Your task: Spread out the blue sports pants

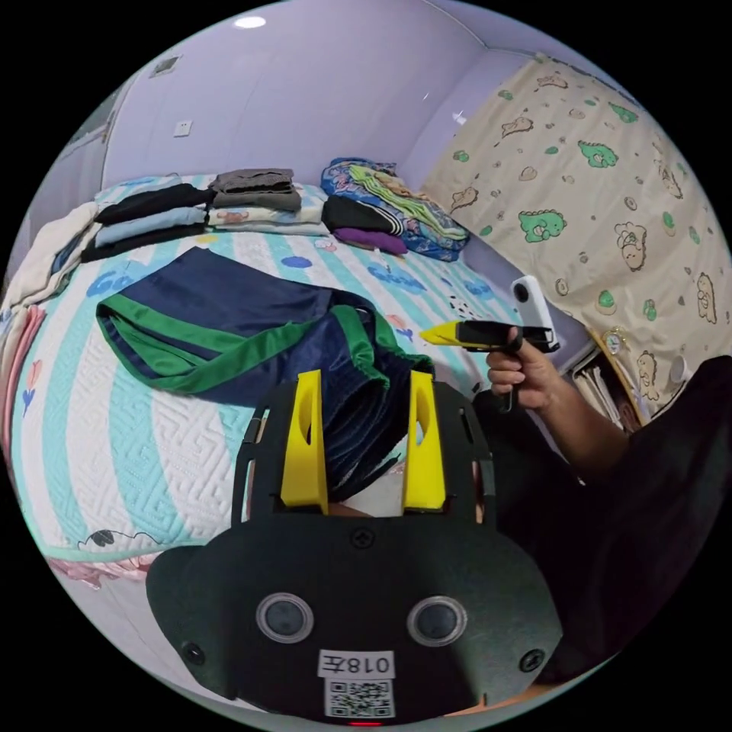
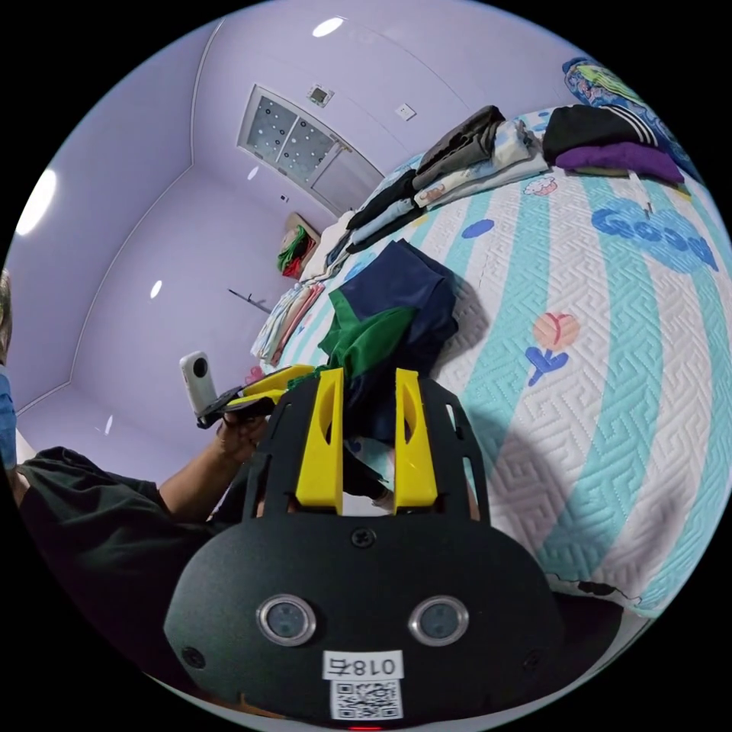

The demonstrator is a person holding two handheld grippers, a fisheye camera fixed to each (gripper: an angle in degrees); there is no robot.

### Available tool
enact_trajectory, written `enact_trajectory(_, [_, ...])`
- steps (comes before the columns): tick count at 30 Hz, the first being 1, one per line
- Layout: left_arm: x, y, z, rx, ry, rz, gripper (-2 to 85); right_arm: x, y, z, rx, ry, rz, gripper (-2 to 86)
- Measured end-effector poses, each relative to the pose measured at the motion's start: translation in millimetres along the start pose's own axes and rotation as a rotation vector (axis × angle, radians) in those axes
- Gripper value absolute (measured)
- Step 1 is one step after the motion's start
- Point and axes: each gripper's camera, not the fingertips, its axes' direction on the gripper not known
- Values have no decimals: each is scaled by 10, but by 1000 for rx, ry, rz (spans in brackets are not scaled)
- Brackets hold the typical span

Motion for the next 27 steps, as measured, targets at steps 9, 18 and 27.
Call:
enact_trajectory(9, [-383, 339, -295, 1, 17, -88, 42, -163, -142, -84, -10, 20, -6, 102])
enact_trajectory(18, [-973, 1068, -1777, 183, 291, -209, 38, -287, -1136, 89, -88, 155, -90, 132])
enact_trajectory(27, [-1085, 2139, -3590, 295, 134, -265, 39, -457, -2451, 1255, -271, 154, -81, 145])
